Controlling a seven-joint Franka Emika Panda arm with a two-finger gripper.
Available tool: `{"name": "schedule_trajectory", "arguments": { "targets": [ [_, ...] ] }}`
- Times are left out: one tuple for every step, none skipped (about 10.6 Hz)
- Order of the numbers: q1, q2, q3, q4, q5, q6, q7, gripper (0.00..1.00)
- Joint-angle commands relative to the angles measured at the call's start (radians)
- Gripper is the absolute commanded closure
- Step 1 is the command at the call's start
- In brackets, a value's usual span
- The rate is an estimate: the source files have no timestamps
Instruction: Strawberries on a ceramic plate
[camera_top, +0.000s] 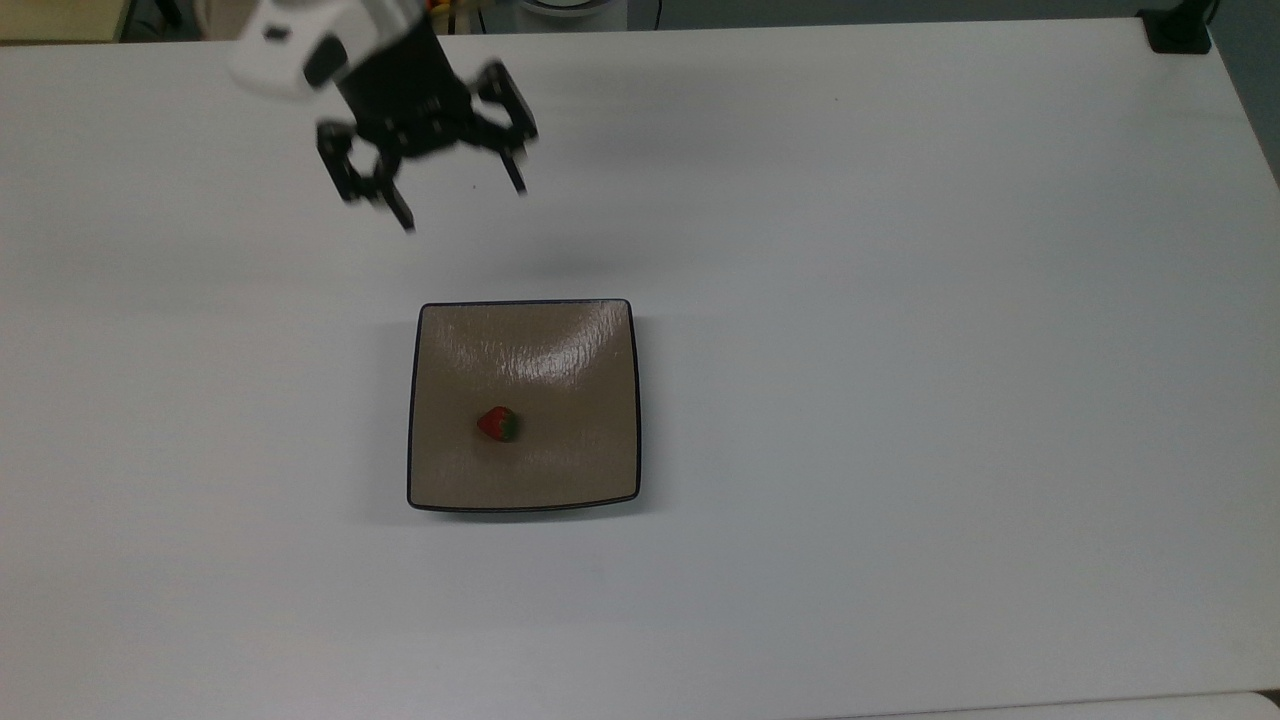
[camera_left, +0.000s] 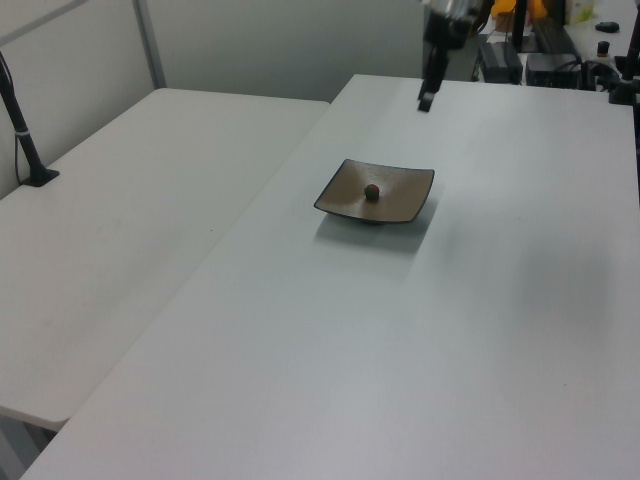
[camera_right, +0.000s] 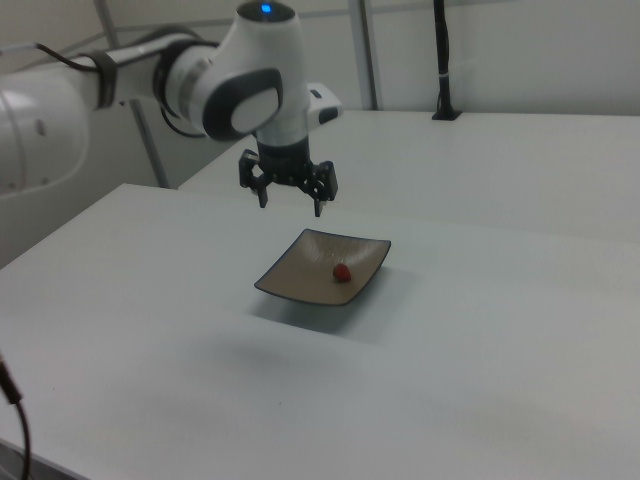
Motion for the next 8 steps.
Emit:
{"name": "schedule_trajectory", "arguments": {
  "targets": [
    [0.012,-0.158,-0.05,-0.031,-0.081,-0.212,0.054,0.0],
    [0.023,-0.182,-0.05,-0.031,-0.093,-0.26,0.061,0.0],
    [0.032,-0.204,-0.047,-0.031,-0.096,-0.282,0.115,0.0],
    [0.055,-0.221,-0.047,-0.031,-0.098,-0.285,0.213,0.0],
    [0.072,-0.227,-0.041,-0.028,-0.103,-0.285,0.31,0.0],
    [0.086,-0.235,-0.035,-0.022,-0.13,-0.287,0.399,0.0],
    [0.112,-0.235,-0.023,-0.023,-0.167,-0.285,0.47,0.0],
    [0.124,-0.232,0.005,-0.023,-0.21,-0.276,0.514,0.0]
  ]
}}
